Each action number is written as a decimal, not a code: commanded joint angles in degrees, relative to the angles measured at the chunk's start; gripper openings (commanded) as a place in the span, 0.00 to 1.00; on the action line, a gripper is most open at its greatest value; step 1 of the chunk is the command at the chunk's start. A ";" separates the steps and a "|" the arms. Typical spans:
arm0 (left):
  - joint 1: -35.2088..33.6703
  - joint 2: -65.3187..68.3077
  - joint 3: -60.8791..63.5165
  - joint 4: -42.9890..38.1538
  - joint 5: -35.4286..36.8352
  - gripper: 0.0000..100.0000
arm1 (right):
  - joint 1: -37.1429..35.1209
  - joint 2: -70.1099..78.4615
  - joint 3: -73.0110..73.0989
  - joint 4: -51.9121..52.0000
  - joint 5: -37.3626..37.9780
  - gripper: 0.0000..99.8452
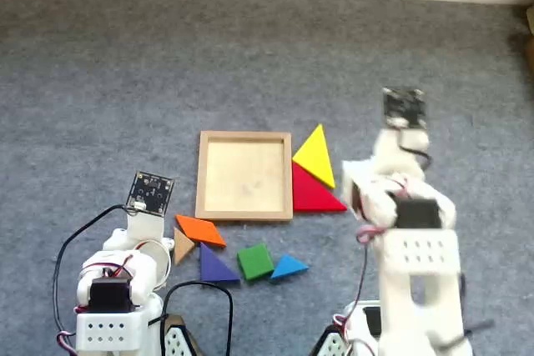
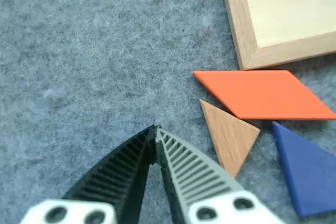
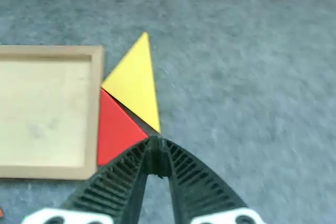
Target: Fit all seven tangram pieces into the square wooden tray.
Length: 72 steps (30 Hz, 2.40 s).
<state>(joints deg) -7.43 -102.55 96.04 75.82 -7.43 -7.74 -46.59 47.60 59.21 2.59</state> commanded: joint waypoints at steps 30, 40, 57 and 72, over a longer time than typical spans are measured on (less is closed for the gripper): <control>-0.40 -1.36 1.10 0.18 0.18 0.01 | -9.45 64.22 -33.89 -28.88 -0.09 0.00; -0.40 -1.36 1.10 0.18 0.18 0.01 | -2.68 64.31 -33.01 -8.40 3.16 0.00; -0.40 -1.36 1.10 0.18 0.18 0.01 | 7.43 45.85 -31.52 -2.33 23.56 0.00; -0.40 -1.36 1.10 0.18 0.18 0.01 | -1.54 37.49 -25.10 6.73 -8.35 0.33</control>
<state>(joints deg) -7.43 -102.55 96.04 75.82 -7.43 -6.15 -5.71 22.99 63.43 1.27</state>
